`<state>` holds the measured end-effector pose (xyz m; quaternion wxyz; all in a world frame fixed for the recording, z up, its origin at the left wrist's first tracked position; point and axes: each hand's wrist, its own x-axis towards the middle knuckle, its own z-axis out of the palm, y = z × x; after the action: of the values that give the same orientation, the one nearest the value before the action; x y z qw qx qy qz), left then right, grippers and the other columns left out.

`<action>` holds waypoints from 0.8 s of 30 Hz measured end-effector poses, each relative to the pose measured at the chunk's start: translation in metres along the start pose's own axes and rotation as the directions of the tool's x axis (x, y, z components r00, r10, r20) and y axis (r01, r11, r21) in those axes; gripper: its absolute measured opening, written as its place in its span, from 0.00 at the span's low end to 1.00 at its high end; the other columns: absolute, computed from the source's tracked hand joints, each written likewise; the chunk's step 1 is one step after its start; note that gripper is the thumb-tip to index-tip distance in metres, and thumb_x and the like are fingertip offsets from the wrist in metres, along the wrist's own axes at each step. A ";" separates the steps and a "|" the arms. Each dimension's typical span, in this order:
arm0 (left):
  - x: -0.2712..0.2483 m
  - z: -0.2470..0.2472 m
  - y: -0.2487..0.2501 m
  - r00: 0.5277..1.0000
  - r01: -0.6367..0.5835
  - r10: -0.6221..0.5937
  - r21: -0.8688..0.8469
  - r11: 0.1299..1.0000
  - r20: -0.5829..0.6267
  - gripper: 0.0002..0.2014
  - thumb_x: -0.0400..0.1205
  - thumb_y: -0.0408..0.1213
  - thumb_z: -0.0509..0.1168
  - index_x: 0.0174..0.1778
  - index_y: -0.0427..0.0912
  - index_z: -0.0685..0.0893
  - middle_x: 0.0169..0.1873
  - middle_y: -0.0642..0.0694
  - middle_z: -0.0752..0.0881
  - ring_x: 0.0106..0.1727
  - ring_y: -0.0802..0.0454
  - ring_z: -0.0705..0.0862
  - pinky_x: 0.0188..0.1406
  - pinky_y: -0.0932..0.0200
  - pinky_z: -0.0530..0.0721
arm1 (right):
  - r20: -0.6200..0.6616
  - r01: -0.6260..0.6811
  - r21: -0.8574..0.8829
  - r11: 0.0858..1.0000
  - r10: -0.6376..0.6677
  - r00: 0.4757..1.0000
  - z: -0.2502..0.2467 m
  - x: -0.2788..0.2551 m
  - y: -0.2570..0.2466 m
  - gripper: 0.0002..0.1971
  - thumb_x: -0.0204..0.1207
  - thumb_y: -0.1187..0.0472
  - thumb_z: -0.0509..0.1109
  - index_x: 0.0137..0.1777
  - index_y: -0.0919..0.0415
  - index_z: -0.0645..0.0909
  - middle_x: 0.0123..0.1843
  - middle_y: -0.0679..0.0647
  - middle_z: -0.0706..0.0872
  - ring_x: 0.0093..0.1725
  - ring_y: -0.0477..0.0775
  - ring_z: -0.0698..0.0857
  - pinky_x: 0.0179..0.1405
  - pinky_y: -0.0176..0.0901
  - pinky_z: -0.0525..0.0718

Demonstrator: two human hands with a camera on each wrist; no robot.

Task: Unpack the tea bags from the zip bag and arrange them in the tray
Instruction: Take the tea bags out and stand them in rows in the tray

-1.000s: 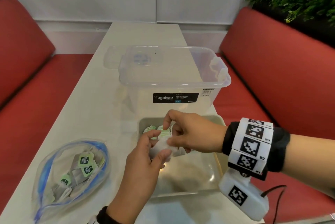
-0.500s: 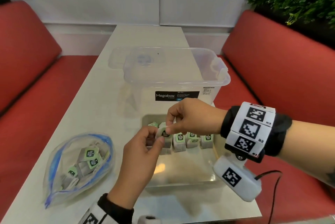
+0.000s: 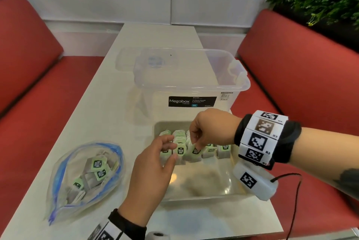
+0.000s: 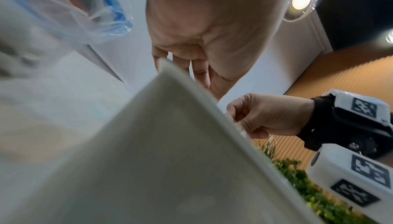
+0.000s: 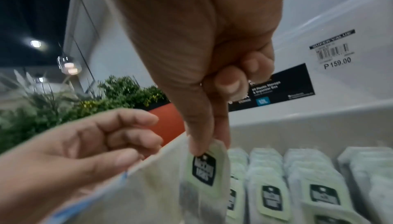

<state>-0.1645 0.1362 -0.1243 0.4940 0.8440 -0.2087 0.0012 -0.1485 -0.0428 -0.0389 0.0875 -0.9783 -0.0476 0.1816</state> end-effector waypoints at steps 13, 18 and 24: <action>-0.011 0.010 -0.029 0.990 -0.144 0.136 0.371 0.917 0.047 0.23 0.71 0.36 0.74 0.52 0.66 0.73 0.49 0.67 0.80 0.59 0.69 0.72 0.64 0.56 0.53 | 0.205 -0.069 -0.226 0.972 0.117 0.972 0.035 0.050 0.011 0.05 0.70 0.60 0.76 0.45 0.52 0.88 0.46 0.48 0.89 0.42 0.49 0.82 0.40 0.40 0.78; -0.011 0.010 -0.030 0.992 -0.127 0.107 0.378 0.917 0.073 0.24 0.69 0.36 0.76 0.53 0.66 0.74 0.50 0.66 0.81 0.59 0.69 0.71 0.63 0.57 0.52 | 0.150 -0.091 -0.234 0.968 0.128 0.980 0.032 0.047 0.010 0.12 0.70 0.56 0.77 0.53 0.53 0.84 0.44 0.48 0.82 0.42 0.51 0.78 0.36 0.39 0.72; -0.011 0.011 -0.033 0.992 -0.127 0.108 0.379 0.917 0.070 0.26 0.68 0.36 0.77 0.52 0.66 0.74 0.49 0.66 0.82 0.59 0.68 0.72 0.63 0.55 0.54 | 0.191 0.009 -0.275 0.962 0.045 0.981 0.023 0.018 0.007 0.12 0.78 0.59 0.66 0.60 0.50 0.83 0.53 0.47 0.84 0.48 0.50 0.79 0.43 0.39 0.72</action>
<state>-0.1650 0.1448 -0.1597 0.3137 0.9099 -0.2664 0.0517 -0.1393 -0.0440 -0.0673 -0.0555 -0.9588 -0.0717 0.2691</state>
